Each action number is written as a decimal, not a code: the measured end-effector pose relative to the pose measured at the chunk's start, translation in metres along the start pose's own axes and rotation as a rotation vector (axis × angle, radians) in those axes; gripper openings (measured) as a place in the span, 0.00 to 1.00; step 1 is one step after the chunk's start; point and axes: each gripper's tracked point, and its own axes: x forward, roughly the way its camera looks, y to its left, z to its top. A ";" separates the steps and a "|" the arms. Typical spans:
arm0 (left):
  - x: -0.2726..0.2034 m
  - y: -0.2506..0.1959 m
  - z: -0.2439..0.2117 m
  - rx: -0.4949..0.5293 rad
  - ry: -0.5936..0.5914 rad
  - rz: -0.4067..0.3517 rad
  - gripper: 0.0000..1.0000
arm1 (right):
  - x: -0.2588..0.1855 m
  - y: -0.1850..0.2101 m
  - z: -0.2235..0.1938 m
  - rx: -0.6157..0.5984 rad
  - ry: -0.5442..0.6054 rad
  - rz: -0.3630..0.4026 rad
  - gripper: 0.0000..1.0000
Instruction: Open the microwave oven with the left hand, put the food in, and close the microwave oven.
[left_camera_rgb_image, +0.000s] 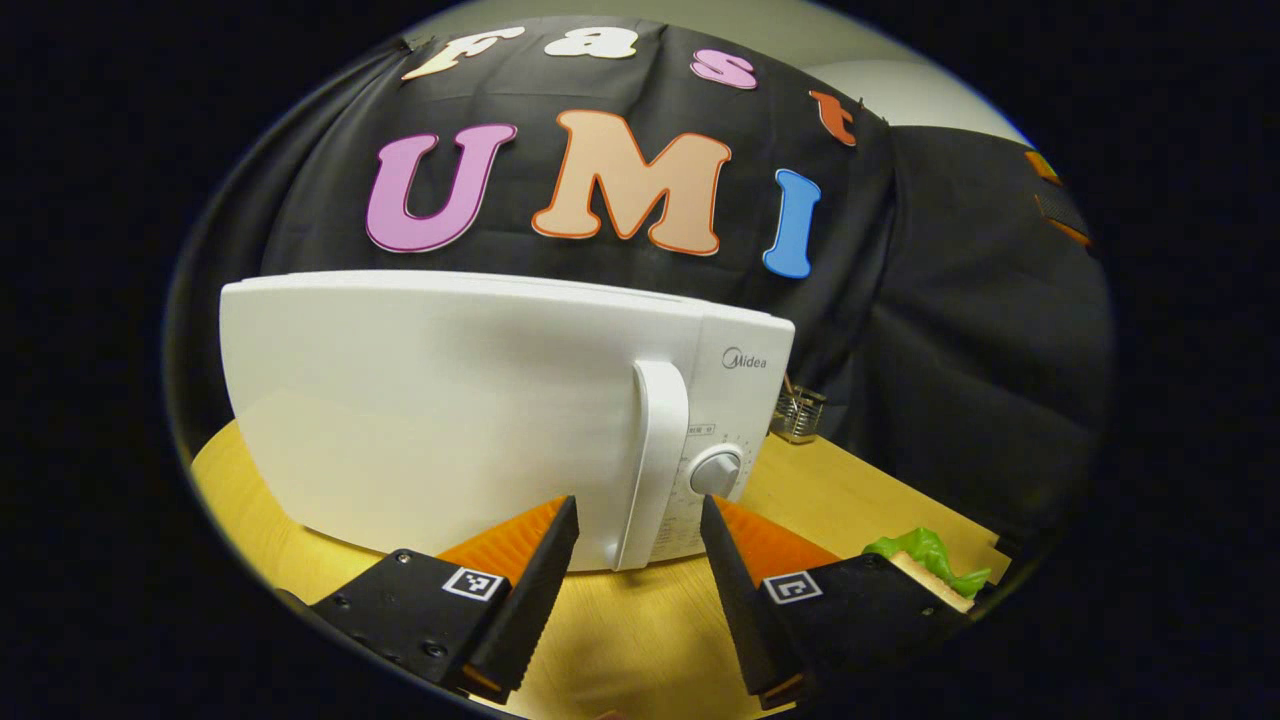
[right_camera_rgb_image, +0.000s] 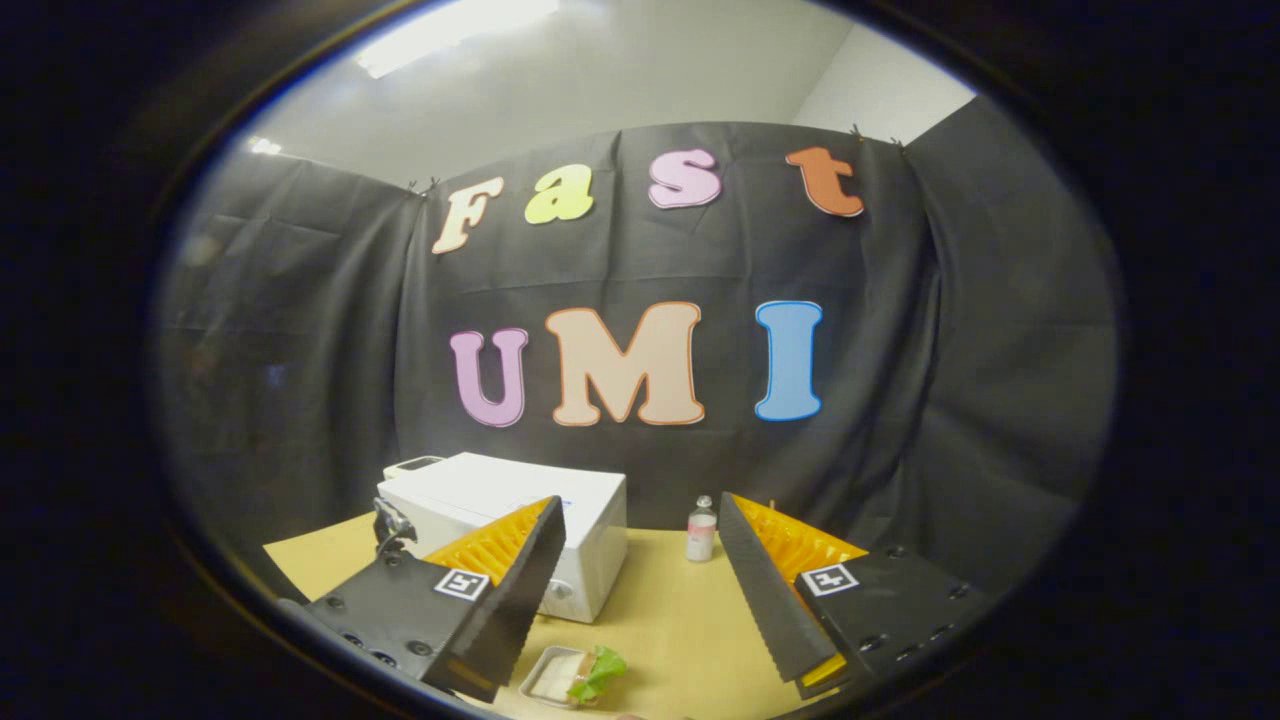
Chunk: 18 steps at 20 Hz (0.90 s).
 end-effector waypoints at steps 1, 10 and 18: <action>0.004 0.001 -0.003 0.008 0.004 0.014 0.78 | 0.000 -0.003 0.000 0.001 0.000 -0.006 0.92; 0.029 0.004 -0.012 0.034 0.004 0.062 0.34 | 0.009 -0.013 -0.015 0.018 0.026 -0.004 0.92; 0.028 0.010 -0.013 0.070 0.002 0.116 0.27 | 0.017 -0.024 -0.027 0.022 0.035 -0.022 0.92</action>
